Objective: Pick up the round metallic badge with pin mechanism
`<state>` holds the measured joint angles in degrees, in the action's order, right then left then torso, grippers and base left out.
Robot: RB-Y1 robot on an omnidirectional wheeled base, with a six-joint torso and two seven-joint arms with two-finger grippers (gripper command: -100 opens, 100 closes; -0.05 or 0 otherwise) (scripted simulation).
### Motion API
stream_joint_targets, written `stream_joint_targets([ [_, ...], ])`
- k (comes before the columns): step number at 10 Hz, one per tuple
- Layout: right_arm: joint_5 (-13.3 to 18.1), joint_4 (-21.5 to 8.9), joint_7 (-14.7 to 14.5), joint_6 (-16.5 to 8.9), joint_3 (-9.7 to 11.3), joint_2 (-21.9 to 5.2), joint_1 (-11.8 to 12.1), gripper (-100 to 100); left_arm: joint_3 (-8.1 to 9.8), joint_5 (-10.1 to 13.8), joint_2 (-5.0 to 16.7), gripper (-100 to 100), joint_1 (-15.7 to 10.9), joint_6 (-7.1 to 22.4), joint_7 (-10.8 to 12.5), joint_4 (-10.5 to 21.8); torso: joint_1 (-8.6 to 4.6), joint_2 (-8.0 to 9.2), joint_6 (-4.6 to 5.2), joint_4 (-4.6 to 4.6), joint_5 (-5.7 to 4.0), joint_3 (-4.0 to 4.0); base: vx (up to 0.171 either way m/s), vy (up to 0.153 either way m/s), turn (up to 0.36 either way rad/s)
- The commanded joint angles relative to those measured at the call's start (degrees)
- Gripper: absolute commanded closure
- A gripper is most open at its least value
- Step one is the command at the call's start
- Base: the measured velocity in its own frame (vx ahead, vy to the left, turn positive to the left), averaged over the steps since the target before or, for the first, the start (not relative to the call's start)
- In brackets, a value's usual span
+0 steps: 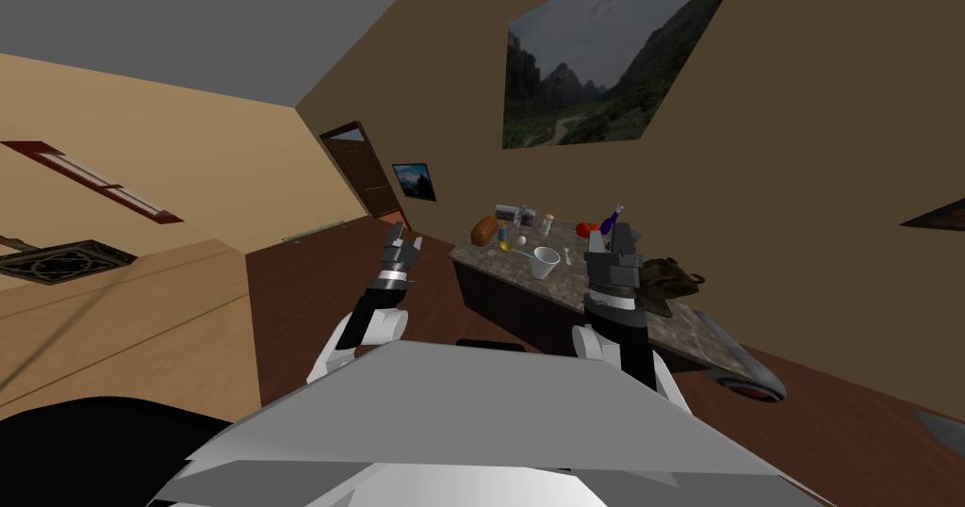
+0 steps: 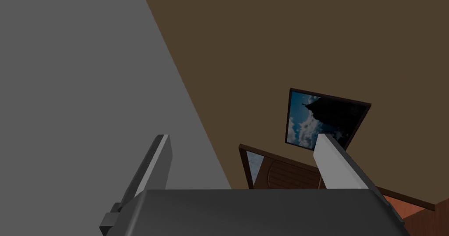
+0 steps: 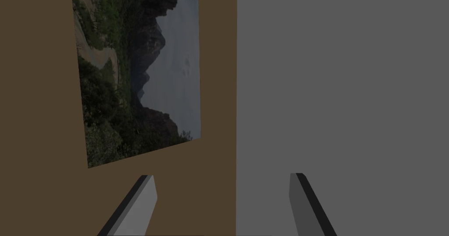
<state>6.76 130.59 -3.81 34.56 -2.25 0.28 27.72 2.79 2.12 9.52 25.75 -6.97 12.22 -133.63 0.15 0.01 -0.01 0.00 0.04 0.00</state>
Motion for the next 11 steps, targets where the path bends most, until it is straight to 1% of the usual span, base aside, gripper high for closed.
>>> stream_joint_targets([
  [1,0.0,0.0,0.0,0.0,0.0,0.0,0.0,0,0.12,0.5,0.8,-100,-0.8,2.9,1.3,0.4,0.0,0.0,0.0,0.0,0.0,0.0,-0.006,0.041,-0.037],
  [2,0.0,0.0,0.0,0.0,0.0,0.0,0.0,0,0.12,0.5,0.8,-100,-0.8,3.6,1.3,0.4,0.02,0.0,0.01,0.0,0.0,0.0,-0.002,0.036,-0.032],
  [3,0.0,0.0,0.0,0.0,0.0,0.0,0.0,0,0.23,1.0,1.4,-100,-1.5,5.5,2.6,0.8,-0.01,-0.01,0.0,0.0,0.0,0.0,0.0,0.032,-0.054],
  [4,0.0,0.0,0.0,0.0,0.0,0.0,0.0,0,0.23,1.0,1.4,-100,-1.5,6.6,2.6,0.8,-0.02,-0.02,0.01,0.0,-0.01,-0.01,-0.001,0.033,-0.027],
  [5,0.0,0.0,0.0,0.0,0.0,0.0,0.0,0,0.33,1.5,2.0,-100,-2.4,8.4,3.9,1.2,-0.02,-0.02,0.0,0.0,0.0,-0.01,0.001,0.046,-0.058],
  [6,0.0,0.0,0.0,0.0,0.0,0.0,0.0,0,0.33,1.5,2.0,-100,-2.4,9.9,3.9,1.2,0.02,-0.03,0.01,-0.01,0.0,-0.02,0.005,0.046,-0.033],
  [7,0.0,0.0,0.0,0.0,0.0,0.0,0.0,0,0.42,2.0,2.4,-100,-3.3,11.7,5.3,1.7,0.02,-0.04,0.0,-0.01,0.0,-0.02,0.006,0.049,-0.054],
  [8,0.0,0.0,0.0,0.0,0.0,0.0,0.0,0,0.42,2.0,2.4,-100,-3.3,13.2,5.3,1.7,0.04,-0.04,0.0,-0.01,0.01,-0.03,-0.001,0.036,-0.036],
  [9,0.0,0.0,0.0,0.0,0.0,0.0,0.0,0,0.49,2.6,2.8,-100,-4.3,14.8,6.7,2.3,0.0,-0.03,0.0,-0.01,0.0,-0.02,-0.006,0.032,-0.071],
  [10,0.0,0.0,0.0,0.0,0.0,0.0,0.0,0,0.49,2.6,2.8,-100,-4.3,16.4,6.7,2.3,-0.02,-0.01,0.01,0.0,-0.01,-0.01,0.0,0.028,-0.032],
  [11,0.0,0.0,0.0,0.0,0.0,0.0,0.0,0,0.53,3.1,3.1,-100,-5.3,18.1,8.2,2.9,-0.05,-0.03,0.0,-0.01,-0.01,-0.02,0.011,0.034,-0.072],
])
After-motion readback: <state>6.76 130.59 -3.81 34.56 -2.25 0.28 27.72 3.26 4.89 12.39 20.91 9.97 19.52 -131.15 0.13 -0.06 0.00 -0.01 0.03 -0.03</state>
